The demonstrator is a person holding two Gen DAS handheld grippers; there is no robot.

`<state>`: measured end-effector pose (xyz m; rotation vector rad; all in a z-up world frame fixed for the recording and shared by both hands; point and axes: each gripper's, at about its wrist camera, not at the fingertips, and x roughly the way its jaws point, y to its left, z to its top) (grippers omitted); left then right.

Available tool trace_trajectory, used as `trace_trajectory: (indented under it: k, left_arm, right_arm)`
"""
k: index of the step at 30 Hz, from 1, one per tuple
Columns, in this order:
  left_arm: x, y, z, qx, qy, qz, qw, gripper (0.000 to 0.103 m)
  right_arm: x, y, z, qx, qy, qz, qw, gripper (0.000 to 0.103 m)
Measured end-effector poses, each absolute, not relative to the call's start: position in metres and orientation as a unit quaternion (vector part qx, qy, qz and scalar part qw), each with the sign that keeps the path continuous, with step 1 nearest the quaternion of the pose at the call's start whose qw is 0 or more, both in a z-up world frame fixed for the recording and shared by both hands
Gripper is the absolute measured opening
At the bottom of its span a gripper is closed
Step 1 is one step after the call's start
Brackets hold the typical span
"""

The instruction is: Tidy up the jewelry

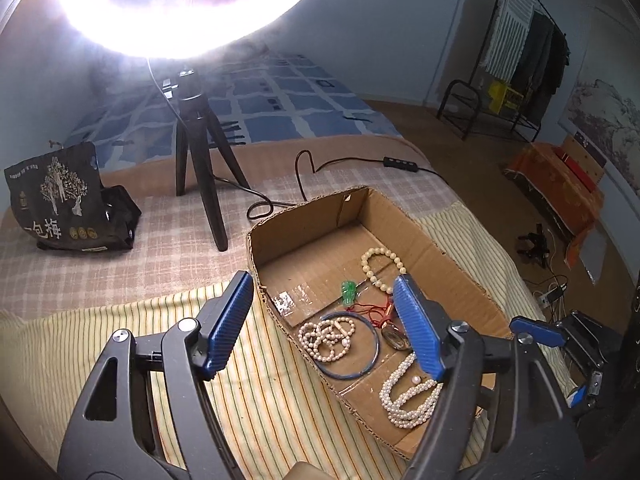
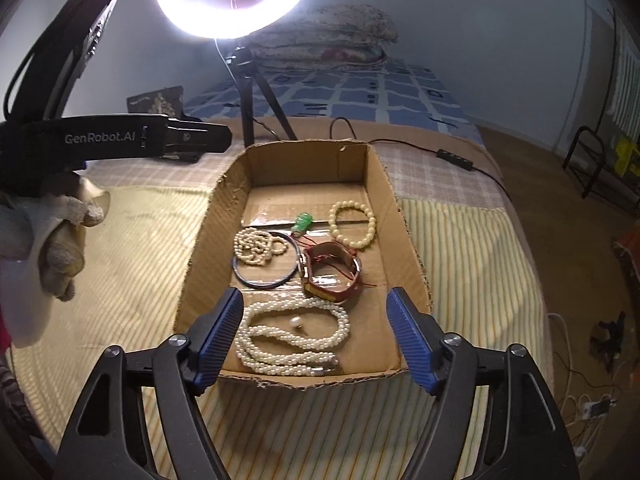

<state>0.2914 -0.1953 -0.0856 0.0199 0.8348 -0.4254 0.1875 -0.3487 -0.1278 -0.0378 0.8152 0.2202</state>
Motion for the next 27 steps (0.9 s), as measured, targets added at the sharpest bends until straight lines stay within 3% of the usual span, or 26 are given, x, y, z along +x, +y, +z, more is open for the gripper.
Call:
trace_trajectory:
  k: [27]
  left_arm:
    - [0.239, -0.150, -0.033, 0.013, 0.362, -0.195, 0.911, 0.075]
  right_arm:
    - [0.157, -0.328, -0.078, -0.027, 0.367, 0.067, 0.928, 0.074]
